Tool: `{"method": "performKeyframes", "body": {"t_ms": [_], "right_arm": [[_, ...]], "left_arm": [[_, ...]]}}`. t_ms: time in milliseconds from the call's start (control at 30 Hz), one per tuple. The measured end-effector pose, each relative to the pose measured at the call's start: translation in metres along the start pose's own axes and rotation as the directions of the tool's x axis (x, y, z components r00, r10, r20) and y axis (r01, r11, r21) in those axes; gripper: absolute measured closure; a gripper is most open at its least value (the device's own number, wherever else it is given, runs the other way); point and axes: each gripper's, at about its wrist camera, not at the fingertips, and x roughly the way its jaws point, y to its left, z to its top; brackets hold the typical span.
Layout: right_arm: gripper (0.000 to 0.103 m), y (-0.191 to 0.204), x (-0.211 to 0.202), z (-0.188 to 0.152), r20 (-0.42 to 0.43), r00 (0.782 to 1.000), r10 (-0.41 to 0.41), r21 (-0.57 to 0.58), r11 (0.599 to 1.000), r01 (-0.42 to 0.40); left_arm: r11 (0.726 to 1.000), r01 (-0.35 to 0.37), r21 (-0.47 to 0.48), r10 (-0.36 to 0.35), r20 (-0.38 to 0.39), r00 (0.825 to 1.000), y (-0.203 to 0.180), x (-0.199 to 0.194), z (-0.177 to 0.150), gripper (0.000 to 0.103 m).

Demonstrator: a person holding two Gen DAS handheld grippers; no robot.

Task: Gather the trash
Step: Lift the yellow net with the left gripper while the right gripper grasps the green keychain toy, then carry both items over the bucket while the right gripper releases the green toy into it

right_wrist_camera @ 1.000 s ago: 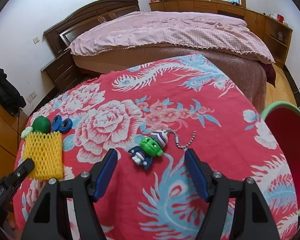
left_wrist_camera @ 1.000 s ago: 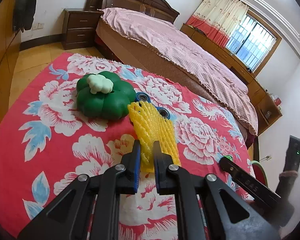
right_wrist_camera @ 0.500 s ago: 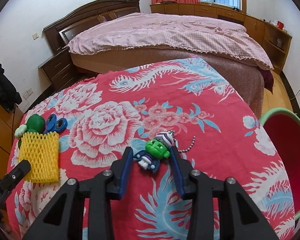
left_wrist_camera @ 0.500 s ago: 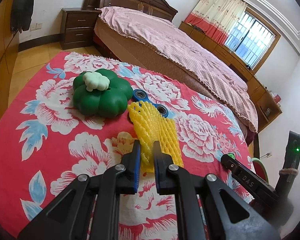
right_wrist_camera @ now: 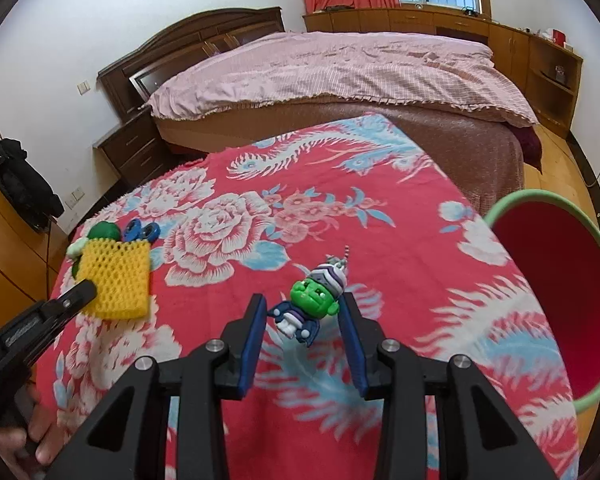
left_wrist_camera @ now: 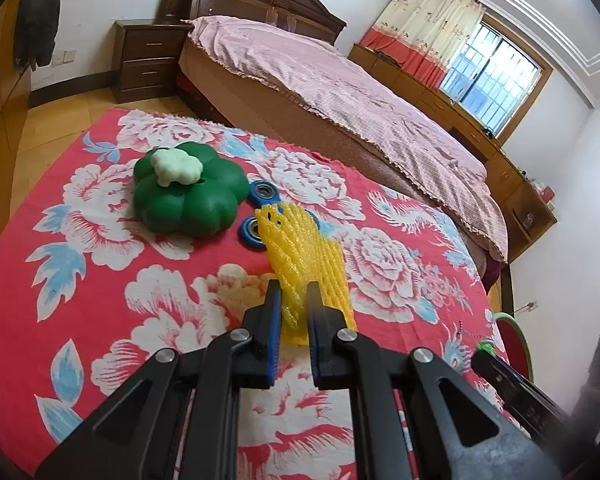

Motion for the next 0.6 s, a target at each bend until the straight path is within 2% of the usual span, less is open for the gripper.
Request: {"method": "performKeyframes", "body": {"t_ms": [333, 600], "right_arm": [[0.063, -0.03, -0.047, -0.015, 0.056, 0.998, -0.009, 0.036, 0.999, 0.007], [0.063, -0.061, -0.077, -0.022, 0.106, 0.994, -0.027, 0.102, 0.995, 0.016]], "left_arm": [[0.997, 0.032, 0.072, -0.032, 0.008, 0.999, -0.031, -0.013, -0.004, 0.092], [0.988, 0.086, 0.126, -0.086, -0.008, 0.996, -0.062, -0.03, -0.012, 0.092]]}}
